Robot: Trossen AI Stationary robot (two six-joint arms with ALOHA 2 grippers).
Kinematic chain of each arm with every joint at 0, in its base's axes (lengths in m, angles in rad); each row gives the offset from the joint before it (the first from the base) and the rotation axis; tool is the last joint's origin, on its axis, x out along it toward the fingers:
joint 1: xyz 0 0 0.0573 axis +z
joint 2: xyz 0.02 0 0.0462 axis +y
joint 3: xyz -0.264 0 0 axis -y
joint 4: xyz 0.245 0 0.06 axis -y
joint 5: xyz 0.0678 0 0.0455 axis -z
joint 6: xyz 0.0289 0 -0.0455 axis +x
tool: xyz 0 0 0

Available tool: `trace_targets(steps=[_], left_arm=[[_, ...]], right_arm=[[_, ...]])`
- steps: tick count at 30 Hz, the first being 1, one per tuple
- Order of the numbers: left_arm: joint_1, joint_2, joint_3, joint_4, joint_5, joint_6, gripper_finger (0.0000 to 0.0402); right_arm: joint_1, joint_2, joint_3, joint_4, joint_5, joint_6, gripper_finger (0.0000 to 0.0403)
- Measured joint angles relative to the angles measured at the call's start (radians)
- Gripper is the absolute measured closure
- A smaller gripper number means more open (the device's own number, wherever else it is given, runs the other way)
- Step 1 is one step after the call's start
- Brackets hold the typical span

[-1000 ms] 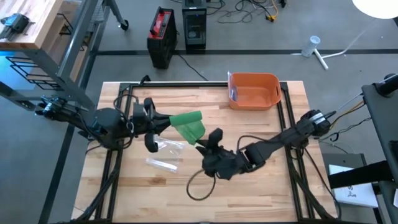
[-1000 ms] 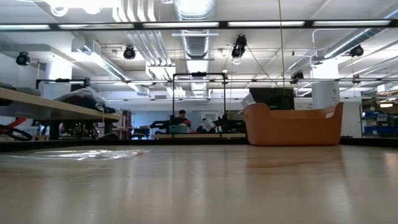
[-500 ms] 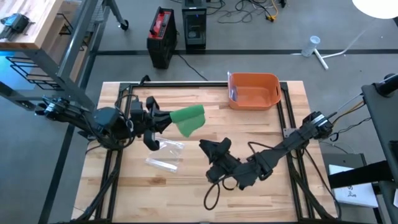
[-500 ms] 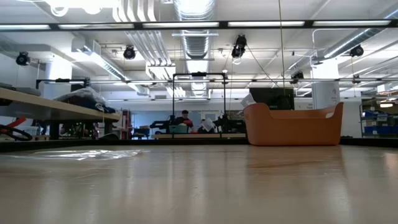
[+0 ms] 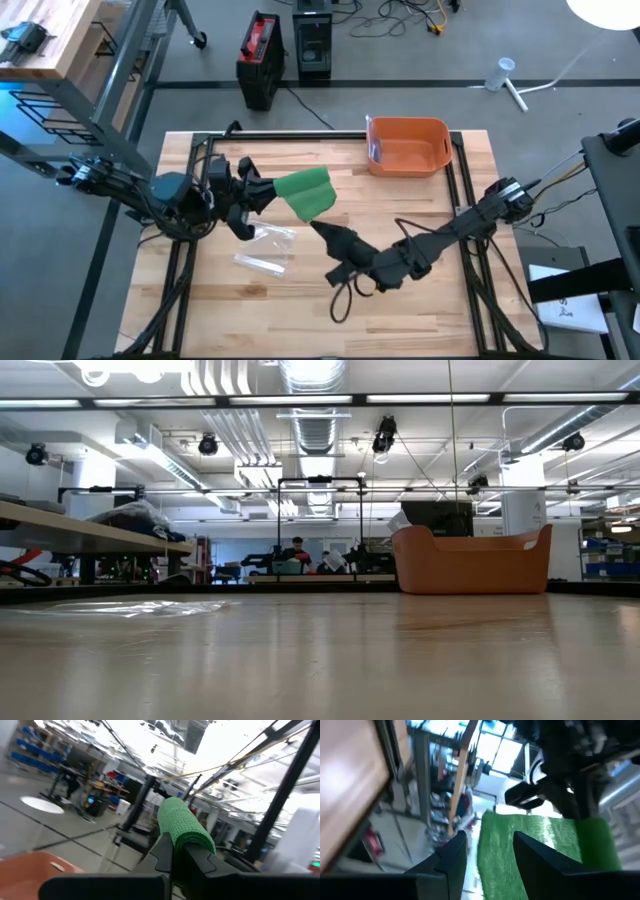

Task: Roll bandage
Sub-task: Roll the green bandage

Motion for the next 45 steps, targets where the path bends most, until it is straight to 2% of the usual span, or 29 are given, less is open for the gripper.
trace_targets(steps=[8,19,24,29,36,42,45], left_arm=[[-0.009,0.009,0.000,0.014,0.048,-0.053,0.0395],[-0.020,0.010,0.000,0.015,0.048,-0.053,0.0395],[-0.020,0.010,0.000,0.015,0.048,-0.053,0.0395],[-0.020,0.010,0.000,0.015,0.048,-0.052,0.0395],[-0.020,0.010,0.000,0.014,0.041,0.006,0.0395],[-0.020,0.006,0.000,-0.013,0.036,0.085,0.0395],[-0.020,0.003,0.000,-0.030,-0.001,0.150,0.0395]], right_arm=[[-0.052,0.000,0.000,-0.002,-0.013,-0.222,0.0247],[-0.080,0.000,0.000,0.018,-0.008,-0.281,0.0277],[-0.082,0.000,0.000,0.071,-0.006,-0.283,0.0317],[-0.087,0.000,0.000,0.115,0.028,-0.301,0.0388],[-0.071,0.000,0.000,0.084,0.064,-0.119,0.0401],[0.021,-0.010,0.000,-0.152,0.090,0.192,0.0402],[0.077,-0.017,0.000,-0.192,0.068,0.275,0.0402]])
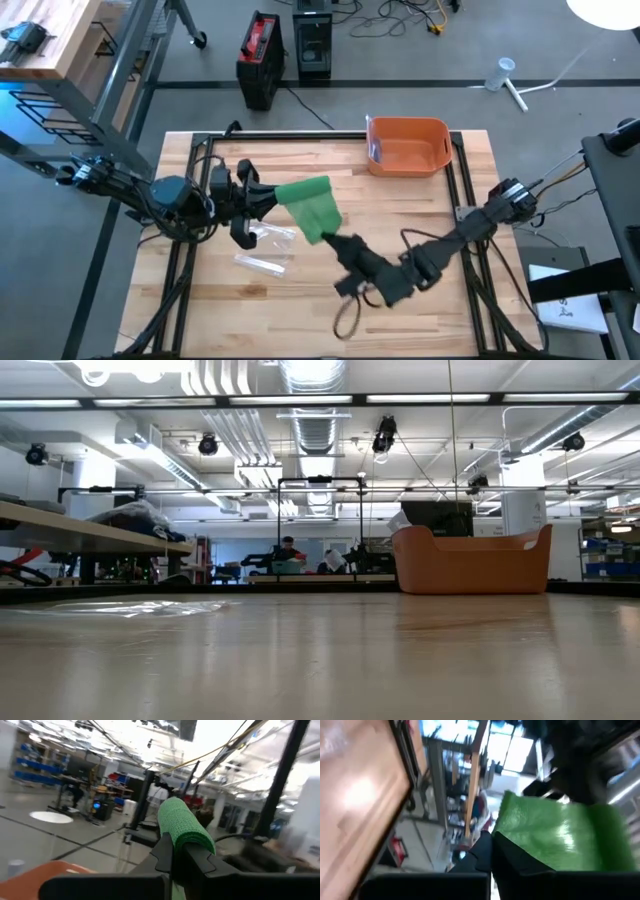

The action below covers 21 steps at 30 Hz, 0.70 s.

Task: Roll bandage
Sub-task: Roll the green bandage

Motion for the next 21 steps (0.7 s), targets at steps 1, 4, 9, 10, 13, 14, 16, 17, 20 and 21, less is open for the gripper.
trace_targets(steps=[1,4,9,10,13,14,16,17,20,21], left_arm=[[0.000,0.000,0.000,-0.009,-0.008,0.012,0.0395],[0.001,0.000,0.000,-0.021,-0.008,0.003,0.0395],[0.001,0.013,0.000,-0.027,-0.012,-0.023,0.0395],[0.001,0.022,0.000,-0.029,-0.021,-0.018,0.0395],[0.001,0.049,0.000,-0.040,-0.049,0.003,0.0395],[0.001,0.055,0.000,-0.047,-0.051,0.014,0.0395],[0.002,0.061,0.000,-0.065,-0.071,0.032,0.0395],[0.002,0.066,0.001,-0.075,-0.086,0.040,0.0395],[0.002,0.074,0.000,-0.123,-0.114,0.069,0.0395],[0.002,0.074,0.000,-0.137,-0.114,0.074,0.0395]], right_arm=[[0.020,-0.001,0.000,0.000,-0.001,0.006,0.0402],[0.064,-0.004,0.000,0.001,-0.002,0.007,0.0402],[0.092,-0.031,0.000,0.049,0.005,0.001,0.0403],[0.093,-0.037,0.000,0.066,0.003,-0.007,0.0403],[0.095,-0.052,0.007,0.091,0.003,-0.012,0.0403],[0.096,-0.058,0.013,0.091,0.001,-0.012,0.0403],[0.097,-0.068,0.035,0.093,0.001,-0.013,0.0403],[0.097,-0.073,0.047,0.093,0.002,-0.013,0.0403],[0.094,-0.080,0.083,0.091,0.001,-0.015,0.0403],[0.091,-0.080,0.094,0.088,0.001,-0.018,0.0403]])
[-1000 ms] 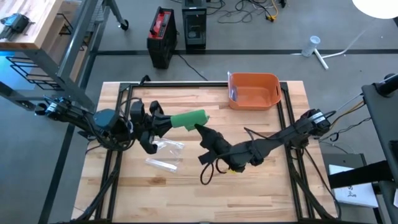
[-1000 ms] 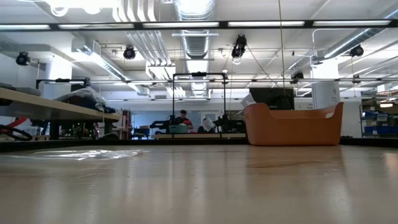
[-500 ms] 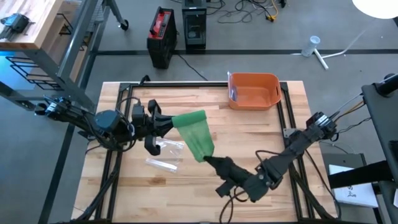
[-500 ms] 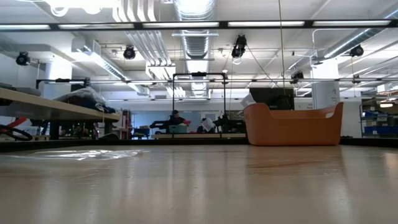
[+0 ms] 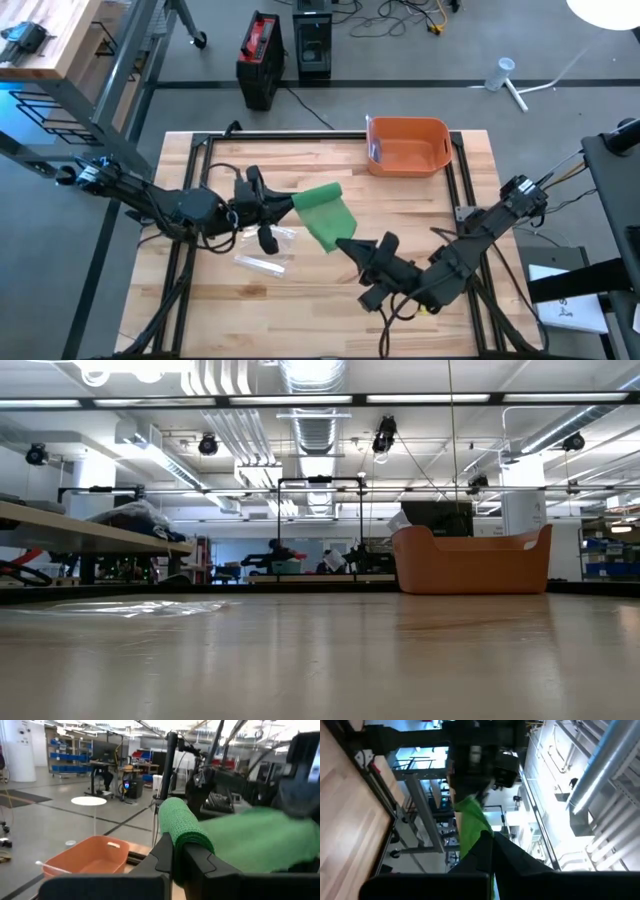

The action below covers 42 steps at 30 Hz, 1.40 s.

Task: Roll bandage
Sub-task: Roll the green bandage

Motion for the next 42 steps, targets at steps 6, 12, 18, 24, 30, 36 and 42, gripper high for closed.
trace_targets(steps=[6,12,18,24,30,36,42], left_arm=[[-0.003,-0.002,0.000,-0.099,0.006,-0.004,0.0395],[-0.003,0.022,0.000,-0.149,0.017,-0.037,0.0395],[-0.004,0.085,0.000,-0.148,0.052,-0.056,0.0395],[-0.005,0.102,0.000,-0.142,0.113,-0.059,0.0395],[-0.011,0.107,0.000,-0.153,0.187,-0.015,0.0395],[-0.045,0.107,0.000,-0.157,0.173,0.210,0.0397],[-0.062,0.111,0.000,-0.131,0.114,0.538,0.0399]], right_arm=[[-0.032,-0.001,0.051,-0.012,-0.002,-0.026,0.0403],[-0.081,-0.001,0.072,-0.007,-0.042,-0.031,0.0403],[-0.150,-0.001,0.073,-0.007,-0.080,0.007,0.0403],[-0.203,-0.001,0.074,-0.064,-0.083,0.093,0.0403],[-0.243,-0.001,0.073,-0.249,-0.086,0.257,0.0403],[-0.252,-0.001,0.073,-0.368,-0.087,0.436,0.0403],[-0.253,-0.001,0.073,-0.488,-0.119,0.674,0.0403]])
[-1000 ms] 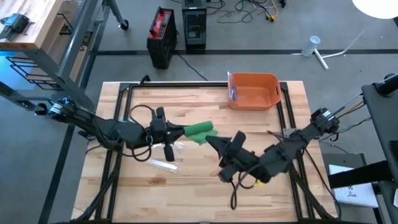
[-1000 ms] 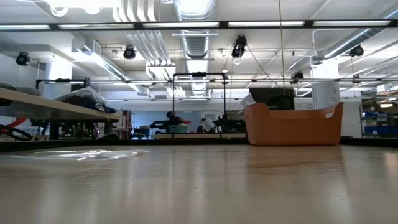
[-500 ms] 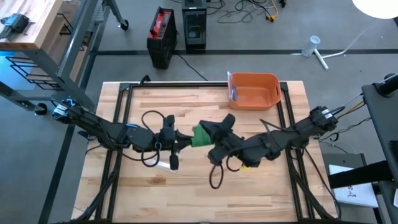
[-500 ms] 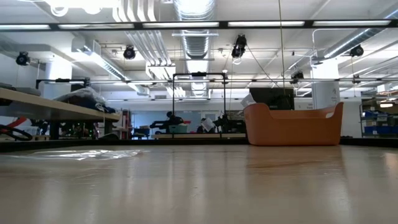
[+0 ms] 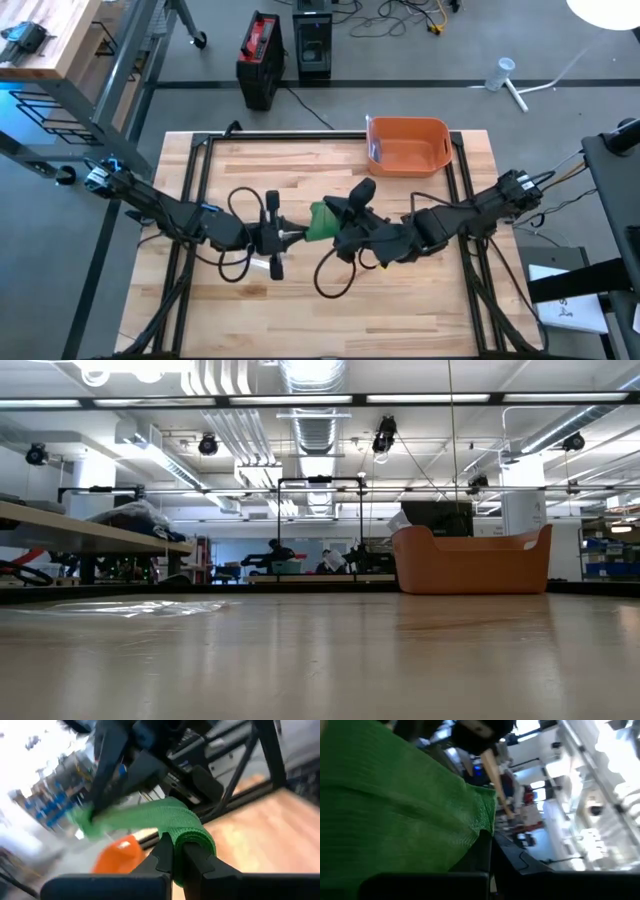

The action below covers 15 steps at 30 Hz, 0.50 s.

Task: Roll bandage
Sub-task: Roll the green bandage

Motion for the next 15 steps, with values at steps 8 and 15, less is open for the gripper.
trace_targets(steps=[8,15], left_arm=[[-0.006,0.054,0.000,0.026,-0.002,0.458,0.0398],[-0.033,0.089,-0.001,0.046,-0.025,0.733,0.0398]], right_arm=[[-0.007,0.000,0.000,-0.180,-0.232,0.288,0.0403],[-0.007,0.000,0.013,-0.375,-0.369,0.475,0.0403]])
